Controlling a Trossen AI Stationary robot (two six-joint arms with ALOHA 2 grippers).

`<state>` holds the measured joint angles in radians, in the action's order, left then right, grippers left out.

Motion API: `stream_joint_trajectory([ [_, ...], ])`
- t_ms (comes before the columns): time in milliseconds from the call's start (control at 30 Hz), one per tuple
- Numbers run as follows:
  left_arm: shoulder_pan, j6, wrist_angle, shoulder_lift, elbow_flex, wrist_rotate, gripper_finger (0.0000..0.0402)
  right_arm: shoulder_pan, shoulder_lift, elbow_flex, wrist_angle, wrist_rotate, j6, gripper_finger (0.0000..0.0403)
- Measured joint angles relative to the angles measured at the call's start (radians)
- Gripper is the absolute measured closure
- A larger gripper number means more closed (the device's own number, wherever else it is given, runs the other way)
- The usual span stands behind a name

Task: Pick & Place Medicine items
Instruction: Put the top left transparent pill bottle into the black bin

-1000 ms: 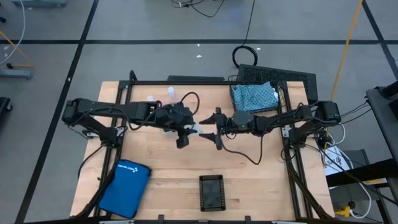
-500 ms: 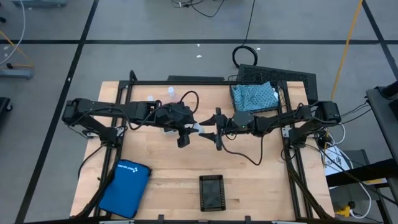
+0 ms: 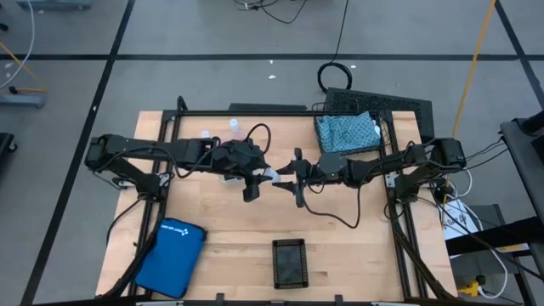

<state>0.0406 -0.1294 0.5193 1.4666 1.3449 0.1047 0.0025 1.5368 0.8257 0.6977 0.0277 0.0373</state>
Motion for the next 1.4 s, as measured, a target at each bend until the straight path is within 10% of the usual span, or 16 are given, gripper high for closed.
stream_joint_trajectory([
  [600, 0.008, 0.082, -0.099, -0.085, -0.005, 0.072, 0.0199, 0.000, -0.008, 0.000, 0.083, -0.136, -0.053, 0.0264],
  [1067, -0.017, 0.066, -0.898, -0.371, -0.607, 0.108, 0.0215, -0.001, -0.009, -0.001, 0.134, -0.162, -0.087, 0.0264],
  [1400, -0.076, -0.134, -1.377, -0.260, -0.852, 0.126, 0.0215, 0.000, -0.003, -0.001, 0.210, -0.158, -0.075, 0.0262],
])
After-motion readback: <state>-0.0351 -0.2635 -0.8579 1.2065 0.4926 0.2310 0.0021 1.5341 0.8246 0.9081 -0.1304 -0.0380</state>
